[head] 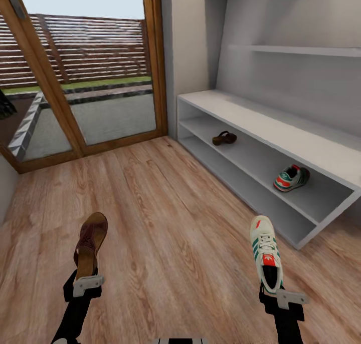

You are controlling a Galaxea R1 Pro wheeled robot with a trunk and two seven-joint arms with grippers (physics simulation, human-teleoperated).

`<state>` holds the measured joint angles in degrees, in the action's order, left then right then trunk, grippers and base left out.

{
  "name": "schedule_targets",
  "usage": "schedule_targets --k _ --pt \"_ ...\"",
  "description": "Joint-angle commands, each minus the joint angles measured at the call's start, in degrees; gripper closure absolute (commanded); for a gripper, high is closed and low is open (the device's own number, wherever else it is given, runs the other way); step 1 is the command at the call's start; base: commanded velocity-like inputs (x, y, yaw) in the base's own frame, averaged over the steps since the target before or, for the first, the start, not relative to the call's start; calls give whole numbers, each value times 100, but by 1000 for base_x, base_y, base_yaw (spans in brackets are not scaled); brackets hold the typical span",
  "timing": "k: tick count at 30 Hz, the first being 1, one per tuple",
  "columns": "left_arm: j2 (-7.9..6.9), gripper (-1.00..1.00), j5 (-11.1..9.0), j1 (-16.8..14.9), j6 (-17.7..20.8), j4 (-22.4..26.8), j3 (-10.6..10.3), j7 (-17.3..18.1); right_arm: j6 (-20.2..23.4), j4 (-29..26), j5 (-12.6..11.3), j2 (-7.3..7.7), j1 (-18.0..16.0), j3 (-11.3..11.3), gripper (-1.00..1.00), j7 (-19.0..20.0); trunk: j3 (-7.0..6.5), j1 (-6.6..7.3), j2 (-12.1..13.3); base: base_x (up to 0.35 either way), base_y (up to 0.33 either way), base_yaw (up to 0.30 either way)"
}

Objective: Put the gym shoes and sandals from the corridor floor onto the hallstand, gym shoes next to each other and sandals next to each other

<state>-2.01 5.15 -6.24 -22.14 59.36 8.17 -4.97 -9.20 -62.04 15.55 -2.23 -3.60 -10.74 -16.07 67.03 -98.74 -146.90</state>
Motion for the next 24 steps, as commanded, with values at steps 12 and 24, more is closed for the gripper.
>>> schedule_targets --k 12,24 --pt "-1 100 12 0 4 1 0 -2 -3 -7 -8 1 0 -5 100 -2 0 0 0 0 0 -272" --pt "-1 100 12 0 3 1 0 -3 -3 -11 -8 2 0 -7 100 -2 0 0 0 0 0 -281"
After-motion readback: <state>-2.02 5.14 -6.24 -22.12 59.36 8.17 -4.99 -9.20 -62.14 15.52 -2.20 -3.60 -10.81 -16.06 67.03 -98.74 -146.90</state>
